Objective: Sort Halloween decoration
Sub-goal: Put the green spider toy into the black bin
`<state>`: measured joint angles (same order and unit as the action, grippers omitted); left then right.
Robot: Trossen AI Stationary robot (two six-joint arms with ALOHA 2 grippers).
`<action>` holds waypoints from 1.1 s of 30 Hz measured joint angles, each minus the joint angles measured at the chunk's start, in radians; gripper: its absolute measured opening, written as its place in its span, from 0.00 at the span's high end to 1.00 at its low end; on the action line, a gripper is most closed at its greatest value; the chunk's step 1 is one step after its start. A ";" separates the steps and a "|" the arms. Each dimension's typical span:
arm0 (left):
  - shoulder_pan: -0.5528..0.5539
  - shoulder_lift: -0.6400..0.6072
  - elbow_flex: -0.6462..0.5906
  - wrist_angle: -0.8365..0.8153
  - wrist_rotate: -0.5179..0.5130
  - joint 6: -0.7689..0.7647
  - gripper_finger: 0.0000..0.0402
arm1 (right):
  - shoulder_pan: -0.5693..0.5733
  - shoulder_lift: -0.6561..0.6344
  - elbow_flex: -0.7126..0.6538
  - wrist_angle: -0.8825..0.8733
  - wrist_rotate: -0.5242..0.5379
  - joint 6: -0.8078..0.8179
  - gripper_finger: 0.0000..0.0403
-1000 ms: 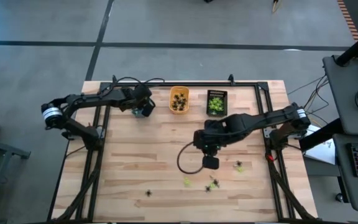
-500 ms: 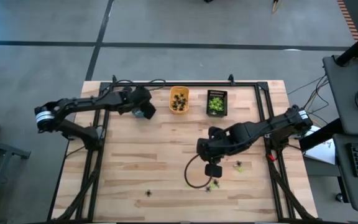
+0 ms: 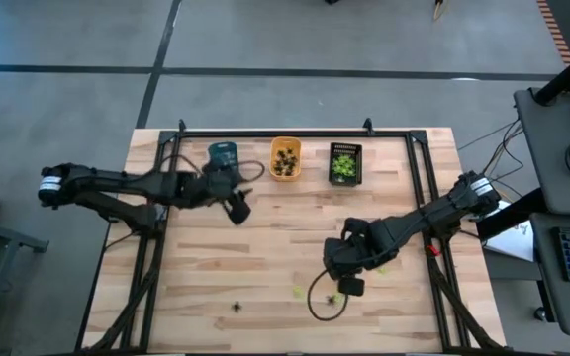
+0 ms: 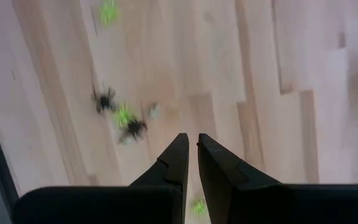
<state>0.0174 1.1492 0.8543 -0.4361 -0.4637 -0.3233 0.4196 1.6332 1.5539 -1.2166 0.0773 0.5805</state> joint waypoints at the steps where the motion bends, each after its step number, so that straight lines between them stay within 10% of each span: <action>1: -0.032 0.000 -0.004 0.020 0.000 0.000 0.67 | 0.009 -0.001 -0.013 -0.001 -0.003 0.001 0.93; 15: -0.351 0.063 -0.015 0.171 -0.127 -0.016 0.67 | 0.081 -0.010 -0.198 -0.008 -0.110 0.429 0.93; 33: -0.387 0.104 -0.015 0.192 -0.156 -0.056 0.67 | 0.162 -0.125 -0.561 0.159 -0.183 0.768 0.93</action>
<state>-0.3698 1.2535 0.8391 -0.2437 -0.6199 -0.3798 0.5819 1.5085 0.9925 -1.0581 -0.1053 1.3489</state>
